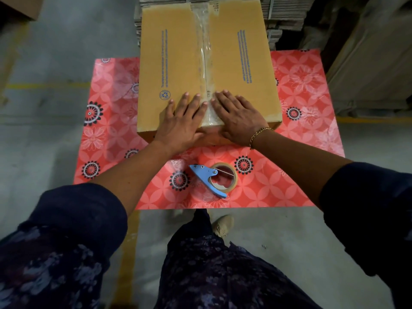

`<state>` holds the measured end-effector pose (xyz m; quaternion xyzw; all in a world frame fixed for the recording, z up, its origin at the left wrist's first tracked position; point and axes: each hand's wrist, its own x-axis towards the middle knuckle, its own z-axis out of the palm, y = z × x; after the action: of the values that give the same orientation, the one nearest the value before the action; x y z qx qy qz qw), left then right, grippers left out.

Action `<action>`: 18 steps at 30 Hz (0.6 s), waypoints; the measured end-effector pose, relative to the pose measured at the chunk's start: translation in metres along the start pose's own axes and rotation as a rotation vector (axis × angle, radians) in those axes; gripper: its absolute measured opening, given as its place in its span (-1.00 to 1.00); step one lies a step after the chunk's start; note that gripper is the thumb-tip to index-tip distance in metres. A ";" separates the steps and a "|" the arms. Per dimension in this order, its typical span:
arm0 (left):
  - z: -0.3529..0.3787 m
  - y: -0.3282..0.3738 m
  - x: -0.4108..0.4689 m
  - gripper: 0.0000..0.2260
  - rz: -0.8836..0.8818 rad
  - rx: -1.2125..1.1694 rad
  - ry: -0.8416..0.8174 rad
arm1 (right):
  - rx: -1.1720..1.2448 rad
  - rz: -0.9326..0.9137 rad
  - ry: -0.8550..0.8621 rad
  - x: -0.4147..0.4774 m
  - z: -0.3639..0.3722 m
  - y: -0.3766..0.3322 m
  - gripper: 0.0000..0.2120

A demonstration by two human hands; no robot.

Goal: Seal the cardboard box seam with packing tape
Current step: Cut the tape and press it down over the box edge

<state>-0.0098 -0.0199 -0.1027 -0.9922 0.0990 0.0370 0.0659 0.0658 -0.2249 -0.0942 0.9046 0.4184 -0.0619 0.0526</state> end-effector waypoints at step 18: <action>0.002 0.004 -0.002 -0.37 -0.012 -0.033 0.102 | 0.084 -0.027 0.015 -0.001 -0.004 0.003 -0.14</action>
<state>-0.0125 -0.0227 -0.1053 -0.9944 0.0954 -0.0126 0.0444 0.0680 -0.2271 -0.0900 0.9007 0.4282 -0.0732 0.0107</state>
